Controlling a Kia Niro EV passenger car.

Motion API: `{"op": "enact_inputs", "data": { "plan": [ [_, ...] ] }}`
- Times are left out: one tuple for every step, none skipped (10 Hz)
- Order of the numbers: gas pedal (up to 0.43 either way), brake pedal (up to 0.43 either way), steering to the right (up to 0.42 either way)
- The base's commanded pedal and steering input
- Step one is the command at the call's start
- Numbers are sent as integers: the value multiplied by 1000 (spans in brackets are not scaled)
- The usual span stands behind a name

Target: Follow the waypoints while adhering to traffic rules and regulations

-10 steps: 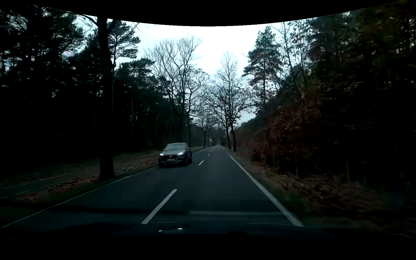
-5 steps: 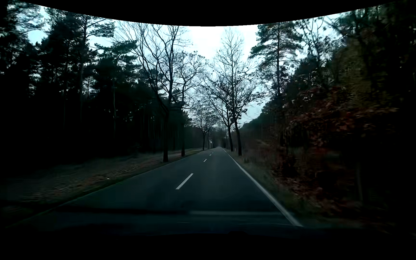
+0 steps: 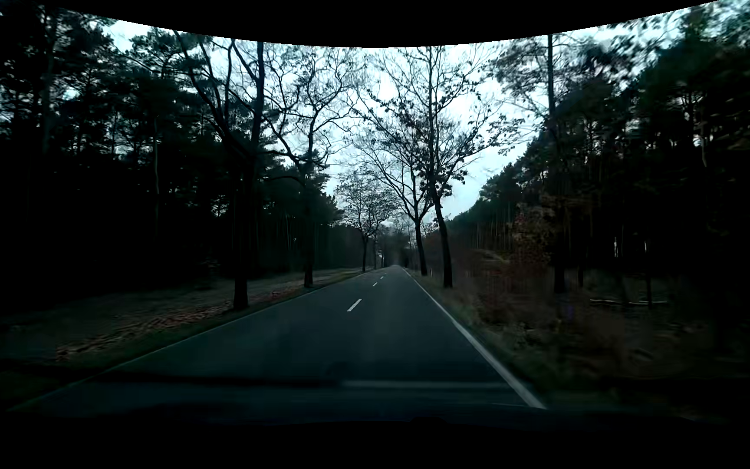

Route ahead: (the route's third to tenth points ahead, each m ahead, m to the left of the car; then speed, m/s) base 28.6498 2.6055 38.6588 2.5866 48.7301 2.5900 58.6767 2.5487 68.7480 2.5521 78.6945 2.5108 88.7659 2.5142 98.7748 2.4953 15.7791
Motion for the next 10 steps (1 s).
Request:
{"op": "enact_inputs", "data": {
  "plan": [
    [157,0,0],
    [157,0,0],
    [157,0,0],
    [157,0,1],
    [157,0,0],
    [157,0,0],
    [157,0,1],
    [157,0,0],
    [157,0,0],
    [157,0,0]
  ]
}}
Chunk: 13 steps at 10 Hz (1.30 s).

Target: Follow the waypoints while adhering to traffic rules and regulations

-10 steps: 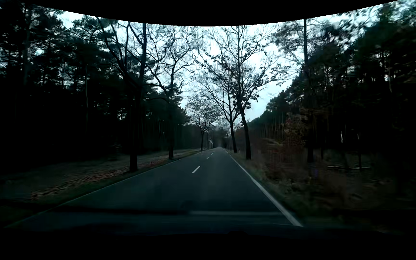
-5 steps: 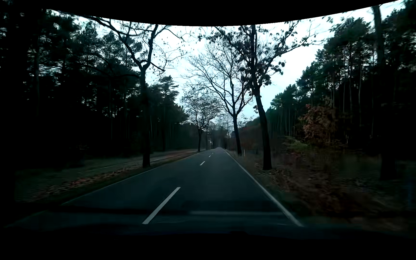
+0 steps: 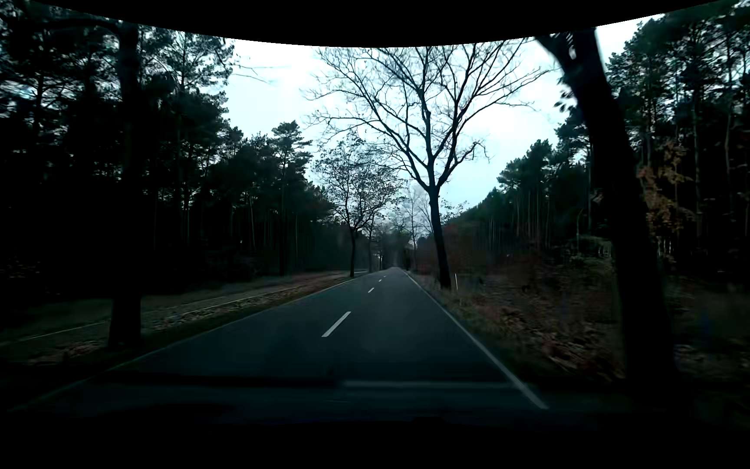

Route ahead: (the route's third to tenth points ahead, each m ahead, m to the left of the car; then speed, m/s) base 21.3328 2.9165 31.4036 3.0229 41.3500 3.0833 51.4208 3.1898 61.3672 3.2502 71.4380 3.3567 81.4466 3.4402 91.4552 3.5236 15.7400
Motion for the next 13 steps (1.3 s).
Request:
{"op": "enact_inputs", "data": {
  "plan": [
    [157,0,1],
    [157,0,0],
    [157,0,0],
    [157,0,0],
    [157,0,1],
    [157,0,0],
    [157,0,1],
    [157,0,0],
    [157,0,0],
    [157,0,0],
    [157,0,0],
    [157,0,0],
    [157,0,1]
  ]
}}
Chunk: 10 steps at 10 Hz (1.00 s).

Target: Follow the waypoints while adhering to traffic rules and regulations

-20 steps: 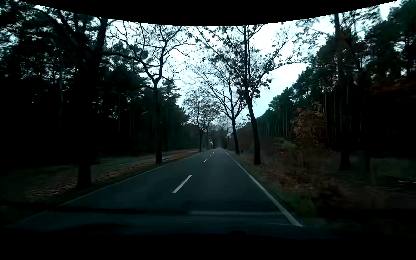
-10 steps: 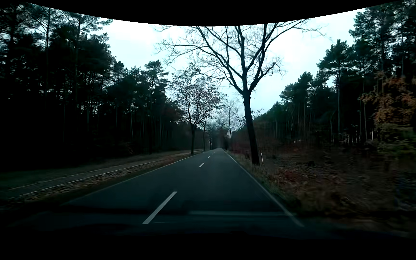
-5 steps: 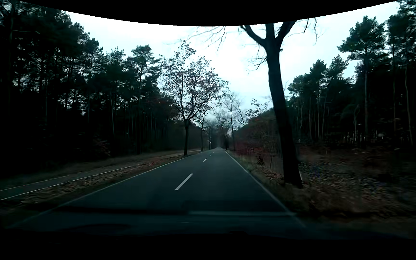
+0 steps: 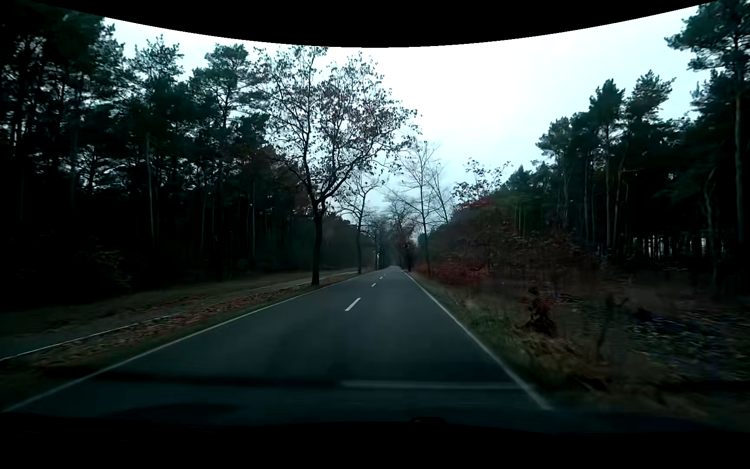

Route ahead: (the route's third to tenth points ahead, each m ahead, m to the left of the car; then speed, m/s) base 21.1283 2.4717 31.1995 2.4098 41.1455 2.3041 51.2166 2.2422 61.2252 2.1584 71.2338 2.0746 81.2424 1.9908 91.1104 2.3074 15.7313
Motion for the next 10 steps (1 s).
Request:
{"op": "enact_inputs", "data": {
  "plan": [
    [157,0,0],
    [157,0,0],
    [157,0,0],
    [157,0,0],
    [157,0,0],
    [157,0,-1],
    [157,0,-1],
    [157,0,-1],
    [157,0,-1],
    [157,0,-1]
  ]
}}
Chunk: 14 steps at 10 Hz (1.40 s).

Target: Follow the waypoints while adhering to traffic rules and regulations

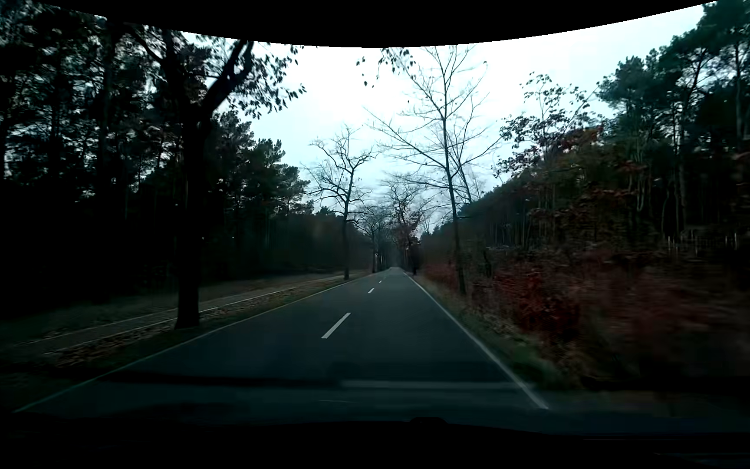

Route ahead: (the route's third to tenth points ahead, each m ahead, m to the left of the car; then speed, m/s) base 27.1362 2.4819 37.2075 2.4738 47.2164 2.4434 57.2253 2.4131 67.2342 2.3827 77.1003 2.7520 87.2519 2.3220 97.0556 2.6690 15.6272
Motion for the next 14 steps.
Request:
{"op": "enact_inputs", "data": {
  "plan": [
    [157,0,-1],
    [157,0,-1],
    [157,0,0],
    [157,0,0],
    [157,0,0],
    [157,0,0],
    [157,0,0],
    [157,0,0],
    [157,0,0],
    [157,0,0],
    [157,0,0],
    [157,0,0],
    [157,0,0],
    [157,0,1]
  ]
}}
